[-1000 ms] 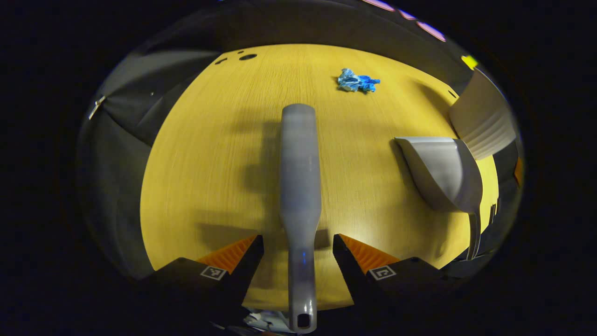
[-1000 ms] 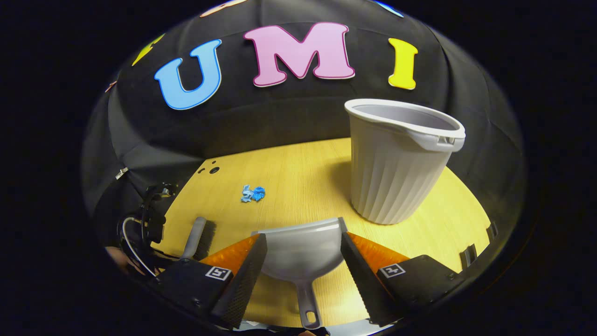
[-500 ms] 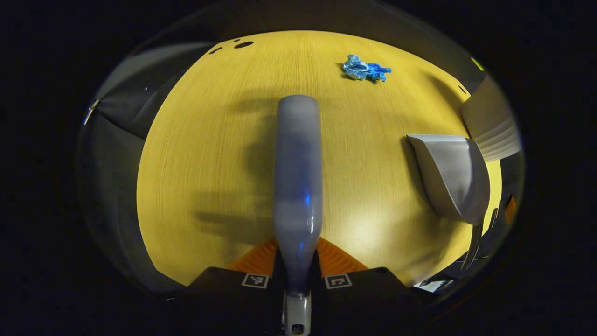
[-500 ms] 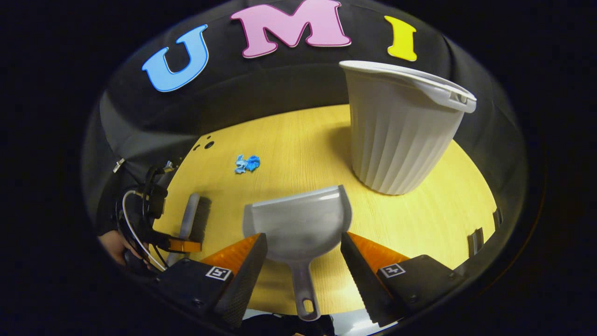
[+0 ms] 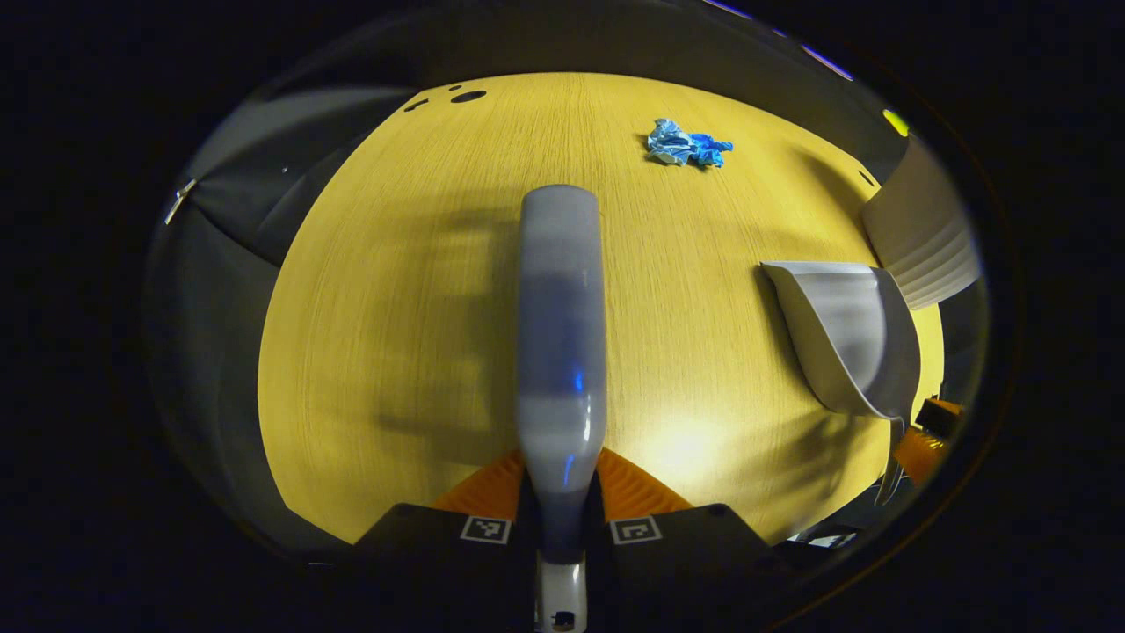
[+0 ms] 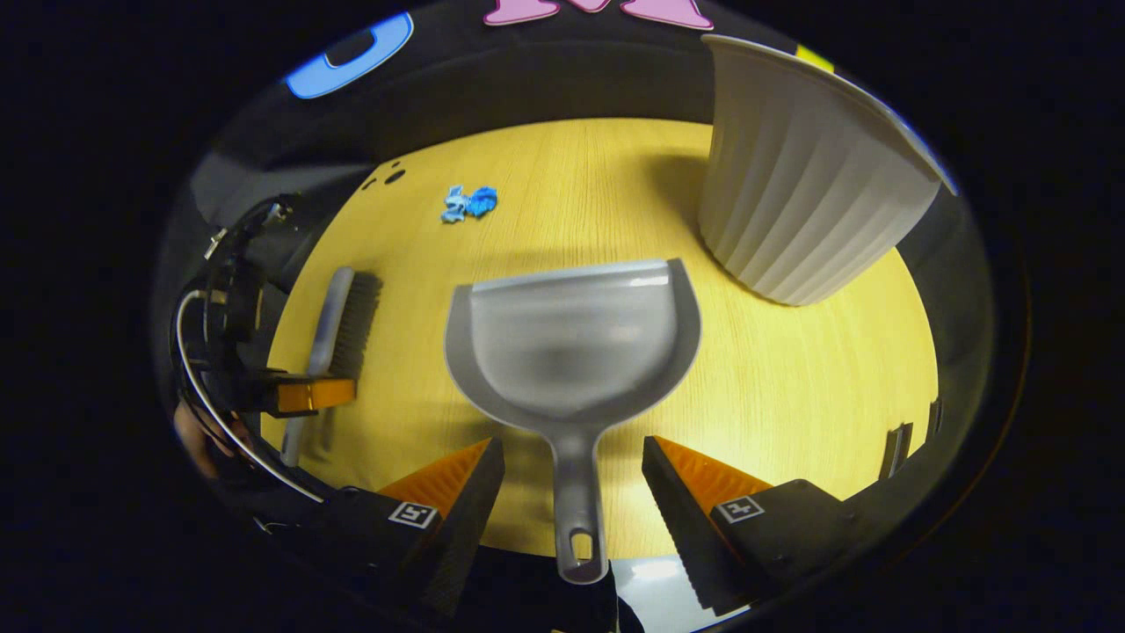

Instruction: Pick up the small broom and dustpan from the desktop, sweep the trash into the dustpan with the broom, and then empty the trash into the garbage bin.

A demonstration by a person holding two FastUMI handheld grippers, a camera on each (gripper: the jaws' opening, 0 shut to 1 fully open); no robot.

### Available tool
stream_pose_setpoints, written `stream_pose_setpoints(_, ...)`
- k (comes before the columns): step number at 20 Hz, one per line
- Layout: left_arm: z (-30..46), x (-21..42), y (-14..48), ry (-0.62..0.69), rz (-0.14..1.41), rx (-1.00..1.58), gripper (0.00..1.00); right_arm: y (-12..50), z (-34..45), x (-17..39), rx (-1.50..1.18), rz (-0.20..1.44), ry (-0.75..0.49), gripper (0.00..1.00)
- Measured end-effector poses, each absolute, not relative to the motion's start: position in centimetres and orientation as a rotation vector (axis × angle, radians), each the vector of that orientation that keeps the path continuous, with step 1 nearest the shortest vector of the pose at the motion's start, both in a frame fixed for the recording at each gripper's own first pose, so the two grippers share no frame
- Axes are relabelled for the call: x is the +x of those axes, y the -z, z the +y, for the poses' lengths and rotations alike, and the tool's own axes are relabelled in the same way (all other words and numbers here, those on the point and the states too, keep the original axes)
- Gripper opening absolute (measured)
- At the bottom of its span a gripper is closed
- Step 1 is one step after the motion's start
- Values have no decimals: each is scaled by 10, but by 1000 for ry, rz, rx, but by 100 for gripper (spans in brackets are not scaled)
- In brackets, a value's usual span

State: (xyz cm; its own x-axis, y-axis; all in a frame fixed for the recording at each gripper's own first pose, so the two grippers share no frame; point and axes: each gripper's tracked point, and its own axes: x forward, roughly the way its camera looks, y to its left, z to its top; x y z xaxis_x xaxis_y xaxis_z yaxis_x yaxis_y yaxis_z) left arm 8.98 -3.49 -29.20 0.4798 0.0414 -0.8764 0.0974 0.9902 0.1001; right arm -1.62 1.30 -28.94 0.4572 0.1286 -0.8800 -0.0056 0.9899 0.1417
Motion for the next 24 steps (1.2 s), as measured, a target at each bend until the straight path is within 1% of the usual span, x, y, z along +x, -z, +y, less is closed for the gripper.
stream_pose_setpoints(1,-35,90,292,37,1067,145,27,296,16,-19,125,1120,-86,98)
stream_pose_setpoints(3,-35,90,292,37,1061,143,27,306,19,-20,114,1148,-85,98)
stream_pose_setpoints(4,-35,90,292,37,1060,143,29,311,19,-19,97,1158,-79,98)
stream_pose_setpoints(7,-35,90,293,35,1063,143,29,324,23,-16,84,1194,-66,98)
stream_pose_setpoints(8,-35,90,293,35,1066,144,27,329,26,-14,94,1206,-63,97)
stream_pose_setpoints(9,-35,90,293,37,1070,146,27,332,26,-13,97,1214,-55,95)
stream_pose_setpoints(11,-35,90,293,41,1076,145,27,337,26,-11,100,1225,-49,89)
stream_pose_setpoints(13,-36,90,293,44,1078,130,28,343,24,-10,98,1233,-43,78)
stream_pose_setpoints(14,-38,89,293,49,1082,112,29,345,23,-10,95,1238,-42,70)
stream_pose_setpoints(16,-39,88,293,44,1091,87,27,347,17,-8,79,1243,-24,66)
stream_pose_setpoints(17,-38,88,292,40,1091,84,28,350,12,-7,63,1243,-15,69)
stream_pose_setpoints(18,-36,89,290,37,1087,89,29,350,13,-6,64,1246,-24,44)
stream_pose_setpoints(19,-33,93,288,38,1082,102,27,348,14,-7,61,1253,-40,41)
stream_pose_setpoints(21,-29,103,279,43,1065,126,27,349,13,-7,60,1269,-60,46)
stream_pose_setpoints(22,-27,110,274,51,1057,130,27,348,13,-8,66,1282,-61,39)
stream_pose_setpoints(24,-21,128,264,49,1037,147,27,349,13,-8,72,1305,-72,39)
